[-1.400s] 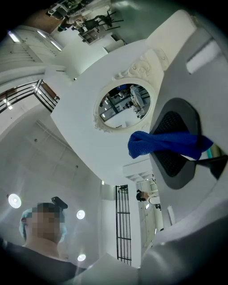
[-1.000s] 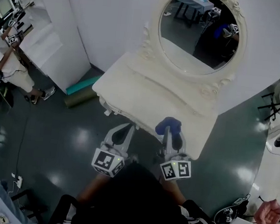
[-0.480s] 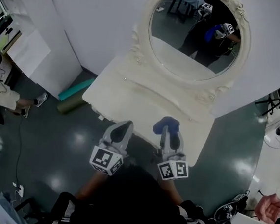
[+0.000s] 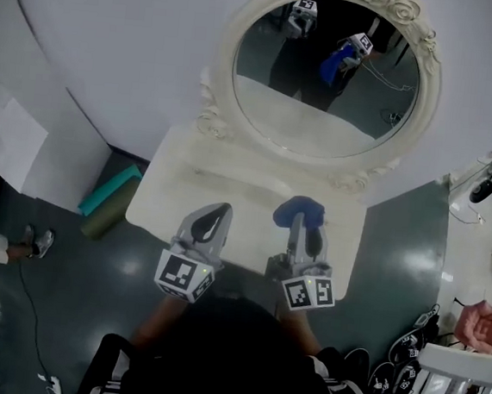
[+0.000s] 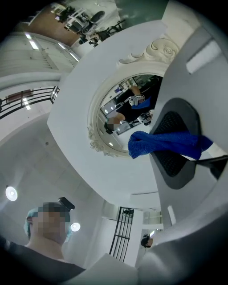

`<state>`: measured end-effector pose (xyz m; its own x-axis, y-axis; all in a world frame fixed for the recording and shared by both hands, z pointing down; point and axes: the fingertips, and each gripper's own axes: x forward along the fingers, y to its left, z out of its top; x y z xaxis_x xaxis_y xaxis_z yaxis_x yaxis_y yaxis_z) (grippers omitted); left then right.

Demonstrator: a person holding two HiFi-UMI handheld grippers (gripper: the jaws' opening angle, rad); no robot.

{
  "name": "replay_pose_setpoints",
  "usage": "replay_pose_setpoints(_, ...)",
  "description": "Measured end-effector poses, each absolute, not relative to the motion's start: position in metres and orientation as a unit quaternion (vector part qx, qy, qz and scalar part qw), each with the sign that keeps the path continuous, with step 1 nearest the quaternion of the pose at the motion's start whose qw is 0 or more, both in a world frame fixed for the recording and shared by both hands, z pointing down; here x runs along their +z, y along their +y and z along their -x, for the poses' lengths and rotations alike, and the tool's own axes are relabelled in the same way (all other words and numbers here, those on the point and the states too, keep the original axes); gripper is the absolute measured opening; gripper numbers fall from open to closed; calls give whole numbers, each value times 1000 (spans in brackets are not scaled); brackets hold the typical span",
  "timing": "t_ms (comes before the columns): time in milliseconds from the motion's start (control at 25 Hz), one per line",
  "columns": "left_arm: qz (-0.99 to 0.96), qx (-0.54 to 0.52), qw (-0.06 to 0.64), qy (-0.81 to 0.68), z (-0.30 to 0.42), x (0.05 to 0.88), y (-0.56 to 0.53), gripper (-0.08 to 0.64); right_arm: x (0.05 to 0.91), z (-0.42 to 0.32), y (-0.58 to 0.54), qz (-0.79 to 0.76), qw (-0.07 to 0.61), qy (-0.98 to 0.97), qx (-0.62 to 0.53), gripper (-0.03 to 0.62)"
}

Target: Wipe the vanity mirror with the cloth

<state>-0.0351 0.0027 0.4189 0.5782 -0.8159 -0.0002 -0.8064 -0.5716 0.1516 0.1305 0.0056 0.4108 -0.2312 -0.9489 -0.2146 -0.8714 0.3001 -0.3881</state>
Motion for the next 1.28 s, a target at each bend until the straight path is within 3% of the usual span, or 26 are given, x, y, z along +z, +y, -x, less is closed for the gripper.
replay_pose_setpoints(320,-913,-33,58,-401,63,396,-80,11,383,-136,-65,658,218,718,-64,74)
replay_pose_setpoints(960,-917,-58,69,-388,18,376,-158,11,267,-288,-187,727,304,614,42,74)
replay_pose_setpoints(1280,-920,-43,77,-381,8,384,-171,11,258,-300,-218,710,343,614,38,74)
